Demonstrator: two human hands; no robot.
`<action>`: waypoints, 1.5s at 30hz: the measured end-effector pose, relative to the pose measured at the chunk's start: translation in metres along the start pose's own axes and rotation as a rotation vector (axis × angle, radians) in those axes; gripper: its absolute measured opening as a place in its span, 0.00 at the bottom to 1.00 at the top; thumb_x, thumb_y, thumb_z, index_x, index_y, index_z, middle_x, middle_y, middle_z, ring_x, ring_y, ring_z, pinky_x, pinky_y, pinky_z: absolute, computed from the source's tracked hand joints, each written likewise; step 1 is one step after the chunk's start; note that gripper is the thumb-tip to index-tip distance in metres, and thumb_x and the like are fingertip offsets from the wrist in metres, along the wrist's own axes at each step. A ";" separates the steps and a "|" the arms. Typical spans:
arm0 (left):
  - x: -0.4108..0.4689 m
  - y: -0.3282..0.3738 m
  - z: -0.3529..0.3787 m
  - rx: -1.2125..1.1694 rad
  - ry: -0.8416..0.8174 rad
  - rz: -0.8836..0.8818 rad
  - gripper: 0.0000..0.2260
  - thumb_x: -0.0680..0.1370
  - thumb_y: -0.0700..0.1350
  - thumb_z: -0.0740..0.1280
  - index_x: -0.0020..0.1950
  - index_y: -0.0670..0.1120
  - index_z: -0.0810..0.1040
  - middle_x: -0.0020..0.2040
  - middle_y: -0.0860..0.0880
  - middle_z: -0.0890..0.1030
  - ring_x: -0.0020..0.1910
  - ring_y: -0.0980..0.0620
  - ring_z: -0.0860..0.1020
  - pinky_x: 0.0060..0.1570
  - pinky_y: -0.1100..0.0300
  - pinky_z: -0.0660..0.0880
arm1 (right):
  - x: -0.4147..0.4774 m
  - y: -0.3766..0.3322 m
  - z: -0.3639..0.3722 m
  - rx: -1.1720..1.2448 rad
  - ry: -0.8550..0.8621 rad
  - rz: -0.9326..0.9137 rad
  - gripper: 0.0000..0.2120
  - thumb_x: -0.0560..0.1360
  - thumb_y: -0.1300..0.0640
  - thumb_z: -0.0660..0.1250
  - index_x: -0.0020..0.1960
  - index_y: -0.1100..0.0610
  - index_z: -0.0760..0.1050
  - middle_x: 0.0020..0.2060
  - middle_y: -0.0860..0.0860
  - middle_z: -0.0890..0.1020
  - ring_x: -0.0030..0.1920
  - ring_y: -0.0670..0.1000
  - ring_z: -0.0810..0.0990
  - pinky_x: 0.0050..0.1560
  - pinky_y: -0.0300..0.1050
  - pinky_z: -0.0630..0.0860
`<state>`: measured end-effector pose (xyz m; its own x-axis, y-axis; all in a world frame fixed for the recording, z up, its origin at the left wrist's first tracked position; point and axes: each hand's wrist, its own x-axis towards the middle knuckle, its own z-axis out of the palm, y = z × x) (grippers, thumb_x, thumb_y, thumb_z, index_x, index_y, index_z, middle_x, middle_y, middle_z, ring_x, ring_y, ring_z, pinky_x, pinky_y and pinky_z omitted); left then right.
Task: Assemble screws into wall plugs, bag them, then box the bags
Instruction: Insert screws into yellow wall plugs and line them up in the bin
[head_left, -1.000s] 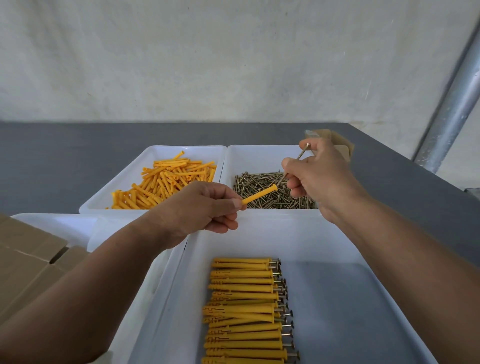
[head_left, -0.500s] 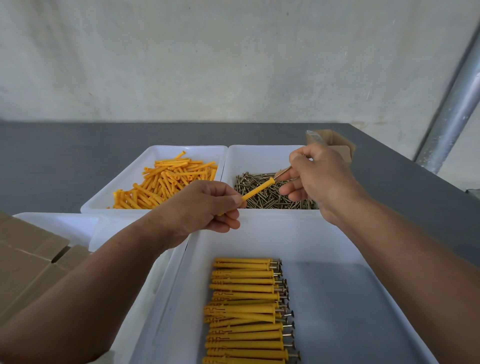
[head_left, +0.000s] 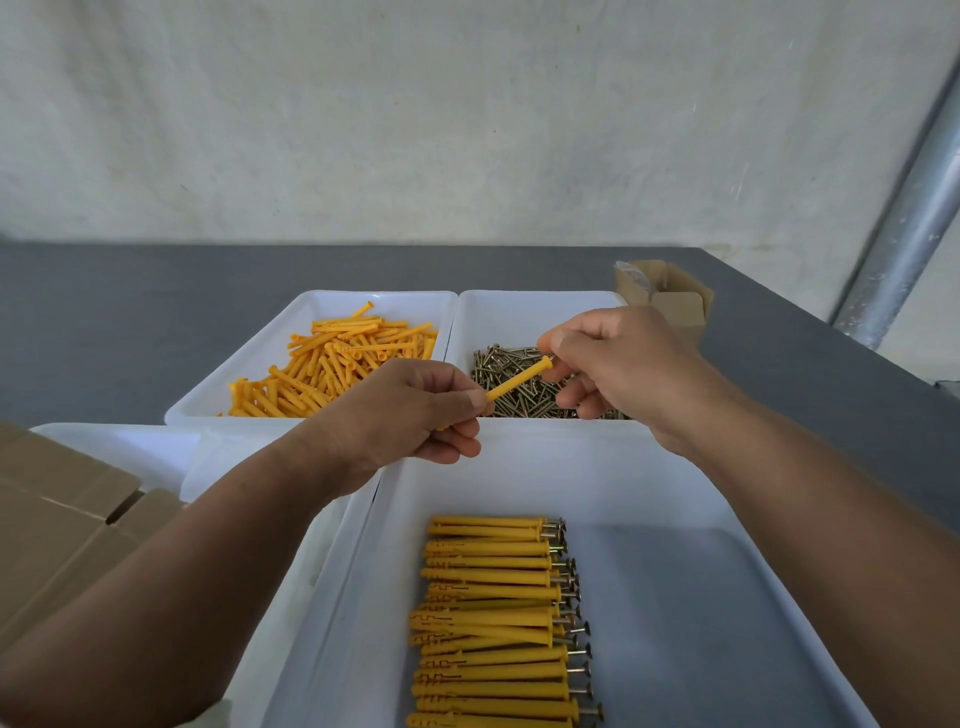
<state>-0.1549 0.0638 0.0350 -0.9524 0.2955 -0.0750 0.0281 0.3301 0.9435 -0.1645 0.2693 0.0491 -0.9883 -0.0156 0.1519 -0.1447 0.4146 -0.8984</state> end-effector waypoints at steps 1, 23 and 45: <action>0.000 0.000 0.000 0.003 0.001 -0.001 0.07 0.80 0.43 0.65 0.49 0.42 0.82 0.36 0.49 0.83 0.39 0.52 0.83 0.37 0.64 0.79 | -0.001 0.000 0.000 -0.035 -0.016 -0.012 0.09 0.80 0.57 0.64 0.46 0.51 0.82 0.35 0.48 0.85 0.32 0.47 0.84 0.30 0.37 0.77; 0.014 -0.016 -0.011 0.228 0.387 0.132 0.05 0.75 0.45 0.70 0.39 0.49 0.82 0.33 0.51 0.83 0.36 0.55 0.80 0.43 0.58 0.79 | -0.016 -0.003 -0.006 -0.737 -0.600 0.025 0.04 0.80 0.51 0.64 0.48 0.49 0.77 0.35 0.50 0.85 0.30 0.48 0.84 0.29 0.37 0.78; 0.031 -0.056 -0.040 1.049 0.385 -0.194 0.31 0.79 0.68 0.46 0.47 0.50 0.82 0.47 0.48 0.80 0.47 0.48 0.73 0.47 0.53 0.69 | -0.024 0.017 0.034 -0.958 -0.747 0.006 0.10 0.81 0.51 0.61 0.51 0.56 0.77 0.38 0.56 0.85 0.32 0.54 0.84 0.34 0.43 0.82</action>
<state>-0.1984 0.0190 -0.0076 -0.9933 -0.0783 0.0845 -0.0624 0.9822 0.1772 -0.1454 0.2455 0.0161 -0.8193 -0.4008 -0.4101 -0.3570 0.9161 -0.1822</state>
